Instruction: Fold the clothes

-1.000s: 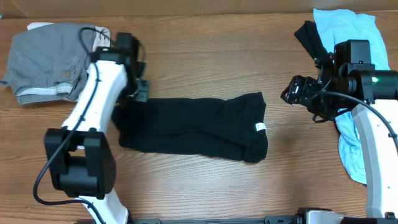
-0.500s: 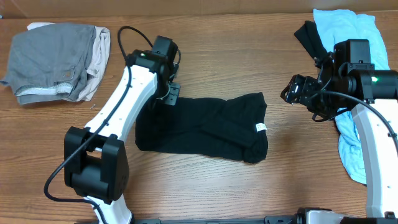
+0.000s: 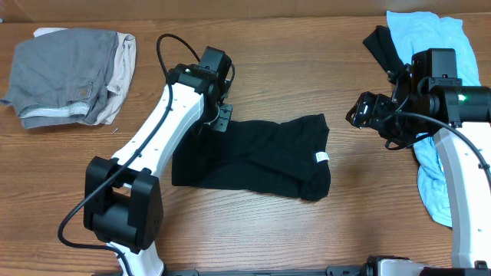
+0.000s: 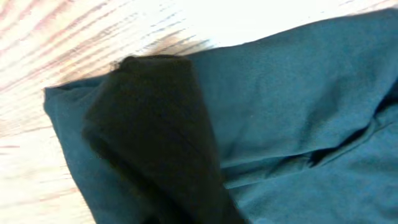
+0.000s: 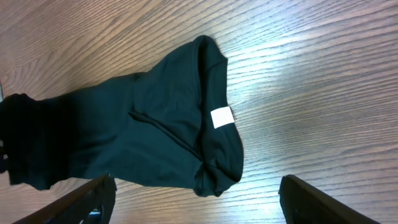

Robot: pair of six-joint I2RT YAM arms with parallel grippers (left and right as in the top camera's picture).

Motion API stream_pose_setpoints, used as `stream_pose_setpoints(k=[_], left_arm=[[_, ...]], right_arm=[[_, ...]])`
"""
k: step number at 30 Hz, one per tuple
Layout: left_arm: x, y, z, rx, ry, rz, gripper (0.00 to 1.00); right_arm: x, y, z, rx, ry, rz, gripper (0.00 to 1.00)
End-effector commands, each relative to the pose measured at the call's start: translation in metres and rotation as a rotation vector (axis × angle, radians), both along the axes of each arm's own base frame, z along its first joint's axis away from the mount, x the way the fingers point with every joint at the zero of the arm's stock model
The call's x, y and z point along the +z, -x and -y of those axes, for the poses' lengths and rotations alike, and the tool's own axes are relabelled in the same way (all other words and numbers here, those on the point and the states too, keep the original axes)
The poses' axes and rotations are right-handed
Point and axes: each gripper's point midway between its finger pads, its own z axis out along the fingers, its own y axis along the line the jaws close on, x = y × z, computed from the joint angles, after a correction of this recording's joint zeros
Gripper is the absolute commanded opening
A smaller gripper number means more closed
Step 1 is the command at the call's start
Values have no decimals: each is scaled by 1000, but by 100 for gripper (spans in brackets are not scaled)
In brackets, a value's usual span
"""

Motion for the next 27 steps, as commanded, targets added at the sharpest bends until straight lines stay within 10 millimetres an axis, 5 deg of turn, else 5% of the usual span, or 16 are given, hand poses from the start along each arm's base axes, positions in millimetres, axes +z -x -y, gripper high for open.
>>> stream_pose_setpoints(k=[1,3,5,11,17,20,23,27], left_arm=[[-6,3,9,-17,16,-29,49],[-10,5,10,-17,18,-46,79],[-11,7,14,-21,41,-58,87],[-10,5,18,-23,61,-52,95],[2,10,15,-26,49,-78,95],[0,22,4,-23,-8,-123,73],[-7,28,-18,-7,-122,-143,27],[-21,30,-46,84,-230,-139,4]], right_arm=[[-1,1,-3,5,-13,-8,90],[-2,2,-3,5,-13,-12,91],[-2,2,-3,5,-13,-14,91],[-15,6,0,0,3,-69,93],[-49,15,-2,4,-3,-136,95],[-62,18,-2,4,-3,-153,95],[-70,18,-2,4,-4,-153,95],[-72,16,-2,4,-3,-147,95]])
